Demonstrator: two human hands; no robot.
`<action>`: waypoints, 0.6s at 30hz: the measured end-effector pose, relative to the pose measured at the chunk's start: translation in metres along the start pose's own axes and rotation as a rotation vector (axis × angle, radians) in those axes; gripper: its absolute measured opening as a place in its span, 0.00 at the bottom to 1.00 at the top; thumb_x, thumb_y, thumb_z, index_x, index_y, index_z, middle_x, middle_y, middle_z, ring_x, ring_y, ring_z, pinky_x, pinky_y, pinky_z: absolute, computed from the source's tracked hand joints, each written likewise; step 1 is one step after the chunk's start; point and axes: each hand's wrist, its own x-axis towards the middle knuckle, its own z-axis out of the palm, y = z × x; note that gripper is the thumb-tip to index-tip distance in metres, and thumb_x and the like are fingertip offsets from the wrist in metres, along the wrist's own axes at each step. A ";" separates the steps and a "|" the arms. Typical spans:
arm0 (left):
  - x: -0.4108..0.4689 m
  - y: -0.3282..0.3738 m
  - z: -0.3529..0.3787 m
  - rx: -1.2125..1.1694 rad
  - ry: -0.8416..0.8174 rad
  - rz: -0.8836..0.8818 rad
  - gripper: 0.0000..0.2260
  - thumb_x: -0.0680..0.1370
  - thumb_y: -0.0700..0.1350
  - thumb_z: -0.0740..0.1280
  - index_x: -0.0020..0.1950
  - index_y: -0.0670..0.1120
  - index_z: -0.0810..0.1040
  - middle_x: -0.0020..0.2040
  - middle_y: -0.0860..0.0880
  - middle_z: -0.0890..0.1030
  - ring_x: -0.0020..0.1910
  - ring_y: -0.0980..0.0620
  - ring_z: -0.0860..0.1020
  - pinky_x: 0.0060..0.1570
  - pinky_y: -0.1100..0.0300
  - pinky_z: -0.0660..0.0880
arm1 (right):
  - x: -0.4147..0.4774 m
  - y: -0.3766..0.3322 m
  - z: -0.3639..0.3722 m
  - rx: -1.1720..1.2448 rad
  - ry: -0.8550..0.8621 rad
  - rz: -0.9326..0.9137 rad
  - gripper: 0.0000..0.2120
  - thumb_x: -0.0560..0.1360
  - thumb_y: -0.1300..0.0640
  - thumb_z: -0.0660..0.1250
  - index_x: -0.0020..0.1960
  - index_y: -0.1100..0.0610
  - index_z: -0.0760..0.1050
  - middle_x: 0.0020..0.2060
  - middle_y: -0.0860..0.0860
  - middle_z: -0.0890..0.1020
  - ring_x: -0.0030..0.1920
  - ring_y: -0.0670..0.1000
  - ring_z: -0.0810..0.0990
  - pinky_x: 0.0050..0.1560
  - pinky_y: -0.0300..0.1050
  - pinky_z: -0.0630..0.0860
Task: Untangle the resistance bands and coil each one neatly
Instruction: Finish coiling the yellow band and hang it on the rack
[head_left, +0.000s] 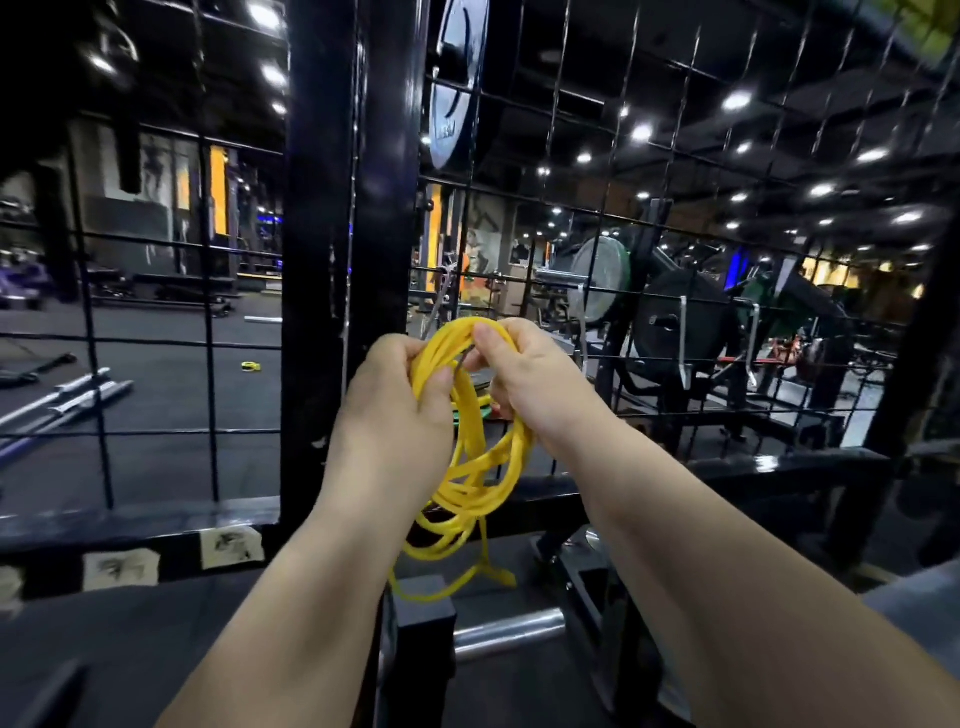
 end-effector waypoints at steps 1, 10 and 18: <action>0.000 0.000 0.001 0.013 0.004 -0.003 0.04 0.80 0.50 0.62 0.54 0.55 0.68 0.47 0.57 0.75 0.44 0.59 0.74 0.37 0.63 0.69 | 0.001 -0.002 0.001 0.027 -0.009 0.019 0.11 0.82 0.47 0.59 0.48 0.53 0.73 0.36 0.44 0.80 0.25 0.44 0.67 0.31 0.42 0.65; -0.003 0.003 -0.003 0.187 0.021 -0.005 0.12 0.80 0.52 0.60 0.63 0.53 0.68 0.48 0.56 0.75 0.44 0.54 0.75 0.41 0.57 0.70 | 0.011 0.003 0.003 0.263 -0.173 0.184 0.15 0.82 0.49 0.59 0.41 0.57 0.73 0.34 0.49 0.75 0.37 0.49 0.73 0.39 0.41 0.73; -0.002 0.002 -0.008 0.351 -0.045 0.036 0.10 0.81 0.53 0.57 0.57 0.55 0.75 0.42 0.57 0.74 0.42 0.54 0.73 0.41 0.58 0.68 | 0.006 0.013 0.006 0.332 -0.125 0.328 0.21 0.78 0.42 0.63 0.59 0.59 0.77 0.52 0.57 0.80 0.53 0.58 0.80 0.52 0.62 0.79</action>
